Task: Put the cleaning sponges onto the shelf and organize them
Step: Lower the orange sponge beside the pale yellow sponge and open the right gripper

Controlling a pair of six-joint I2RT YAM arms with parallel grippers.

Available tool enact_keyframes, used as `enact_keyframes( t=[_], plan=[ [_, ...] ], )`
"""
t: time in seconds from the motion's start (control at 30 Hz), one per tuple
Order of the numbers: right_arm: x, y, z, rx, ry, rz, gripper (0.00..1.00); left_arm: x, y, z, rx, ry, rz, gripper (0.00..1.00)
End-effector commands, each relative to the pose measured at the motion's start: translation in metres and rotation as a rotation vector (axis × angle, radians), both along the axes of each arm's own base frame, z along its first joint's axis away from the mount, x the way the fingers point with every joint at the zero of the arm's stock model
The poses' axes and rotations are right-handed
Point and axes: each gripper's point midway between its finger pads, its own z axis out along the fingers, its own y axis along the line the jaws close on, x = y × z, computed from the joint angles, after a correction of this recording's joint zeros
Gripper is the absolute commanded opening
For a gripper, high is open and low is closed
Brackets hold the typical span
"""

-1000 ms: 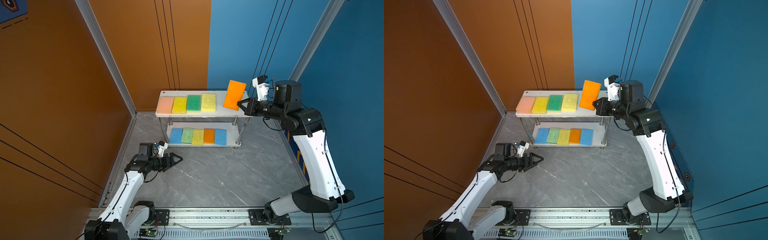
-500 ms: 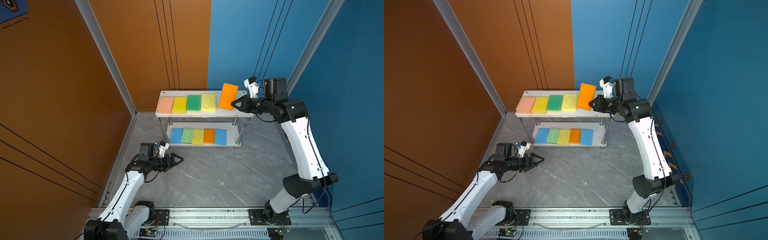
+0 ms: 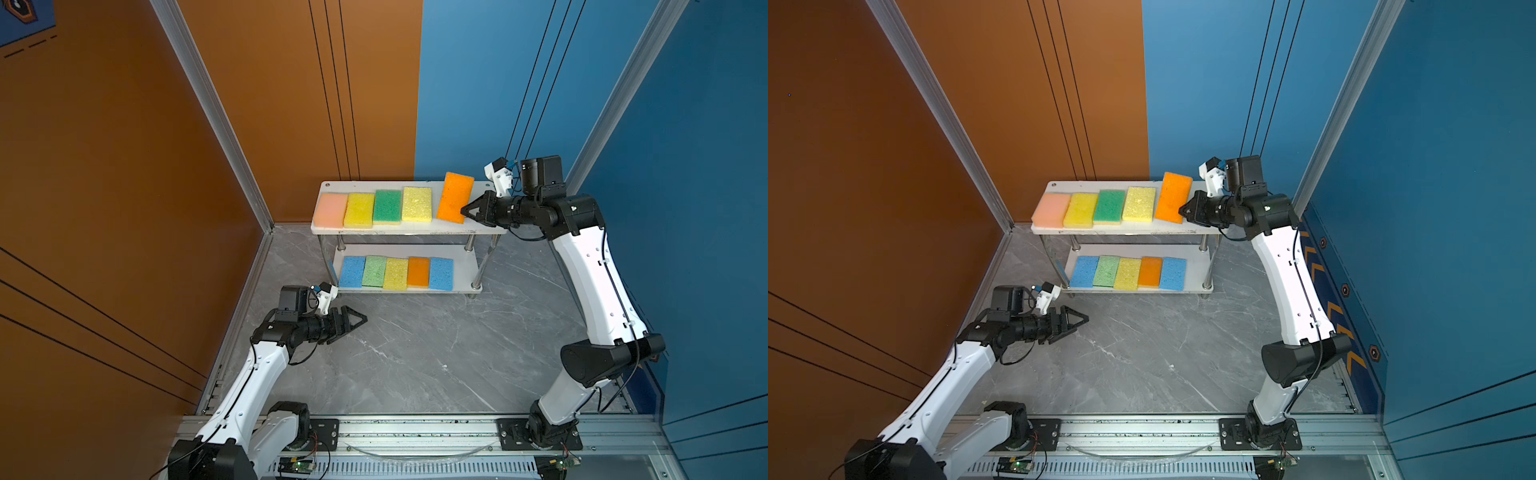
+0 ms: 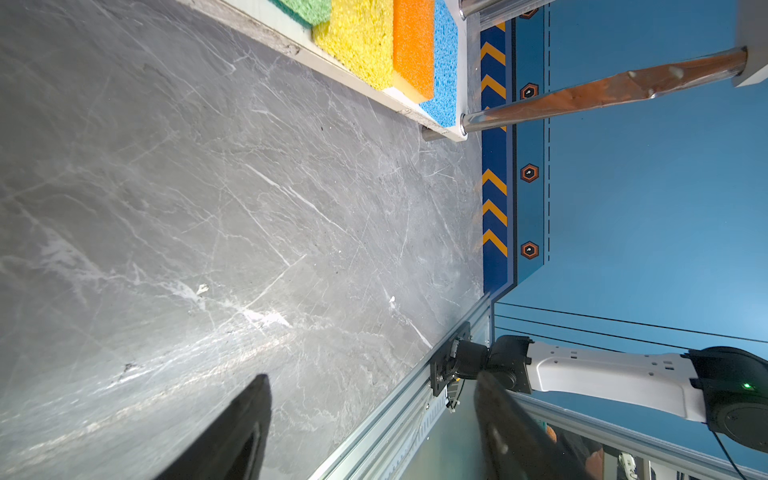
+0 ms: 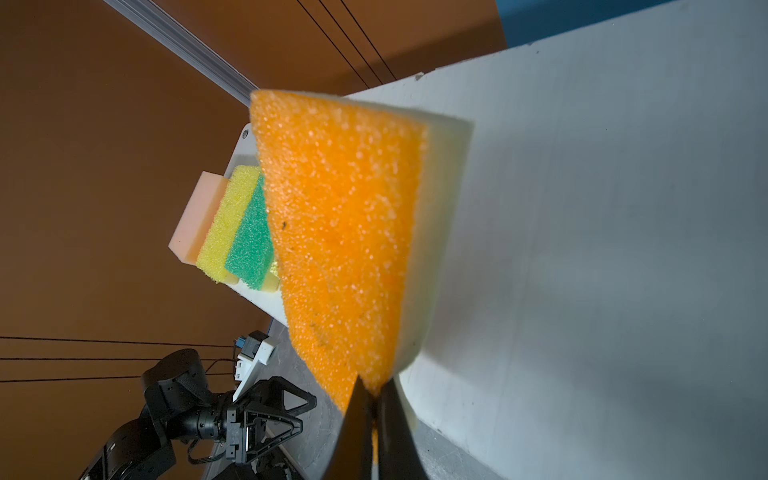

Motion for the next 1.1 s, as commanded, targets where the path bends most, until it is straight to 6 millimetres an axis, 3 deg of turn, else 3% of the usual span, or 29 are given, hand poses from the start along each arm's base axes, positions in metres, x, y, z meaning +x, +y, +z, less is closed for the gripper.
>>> enact_keyframes(
  t=[0.0,1.07],
  plan=[
    [-0.003,0.001,-0.001,0.013,0.026,0.009,0.05,-0.006,-0.003,-0.004,-0.002,0.006,-0.028,0.77],
    [-0.005,0.001,-0.016,0.001,0.076,0.015,0.07,-0.005,-0.002,-0.005,-0.001,0.013,-0.023,0.77]
  ],
)
